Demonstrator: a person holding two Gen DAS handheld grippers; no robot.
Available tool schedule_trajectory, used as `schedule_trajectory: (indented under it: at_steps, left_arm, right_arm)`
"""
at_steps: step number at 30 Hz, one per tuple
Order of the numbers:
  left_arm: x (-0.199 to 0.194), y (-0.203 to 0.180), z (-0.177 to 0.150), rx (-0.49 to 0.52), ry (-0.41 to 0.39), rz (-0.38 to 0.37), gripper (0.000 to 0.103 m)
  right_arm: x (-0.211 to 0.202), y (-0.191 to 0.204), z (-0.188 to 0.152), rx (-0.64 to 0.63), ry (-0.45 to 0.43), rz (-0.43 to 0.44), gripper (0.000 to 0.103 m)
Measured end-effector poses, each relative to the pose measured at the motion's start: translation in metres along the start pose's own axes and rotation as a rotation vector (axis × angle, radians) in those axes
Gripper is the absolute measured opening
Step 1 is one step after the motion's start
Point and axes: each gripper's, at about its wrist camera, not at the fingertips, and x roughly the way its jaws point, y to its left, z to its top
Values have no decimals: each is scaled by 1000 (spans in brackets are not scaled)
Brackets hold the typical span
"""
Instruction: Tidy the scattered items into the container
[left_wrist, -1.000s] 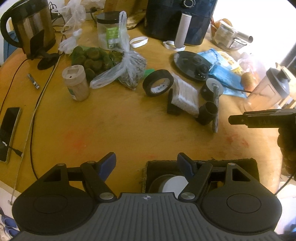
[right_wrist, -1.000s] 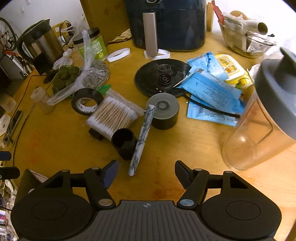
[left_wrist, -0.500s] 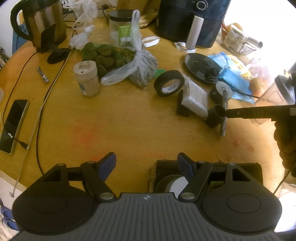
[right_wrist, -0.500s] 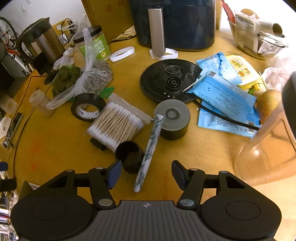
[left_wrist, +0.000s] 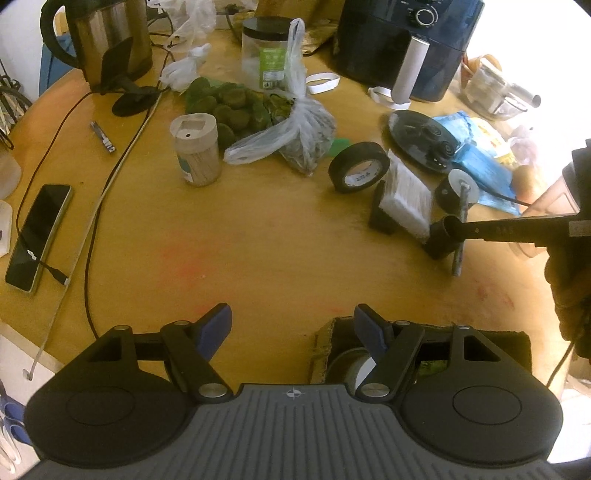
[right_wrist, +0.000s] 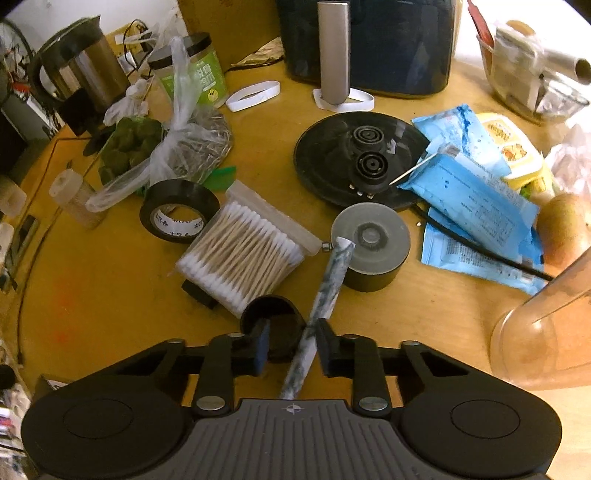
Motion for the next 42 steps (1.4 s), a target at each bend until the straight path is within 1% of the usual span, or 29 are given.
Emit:
schedule_trajectory:
  at_steps: [1,5,14,19,24,28,37,42]
  left_arm:
    - [0,0,0,2,1,-2,73]
    - [1,-1,2,12,2,-10,73]
    - [3,-2,4,36,1,-24,73]
    - [1,-4,5,53,-3,-36,73]
    - [1,-1,6,53,-3,-36,73]
    - [0,2,6,51,-4,-35,73]
    - [-1,8,7,55,-8,-61,73]
    - [-1,9,10,69,-8,-70,73]
  right_arm:
    - [0,0,0,-1,2,6,12]
    - [-1,1,0,10,6,12,6]
    - [-7,4,-1,27,4,7,5]
    - [-4,7,-4,22,39,17,5]
    - [-1,12,-5,17,54,17,7]
    - [6,13,-4,19,82,10,8]
    - [9,15,-3,30,94,-5,8]
    - [3,17,-4,34,89,-3,6]
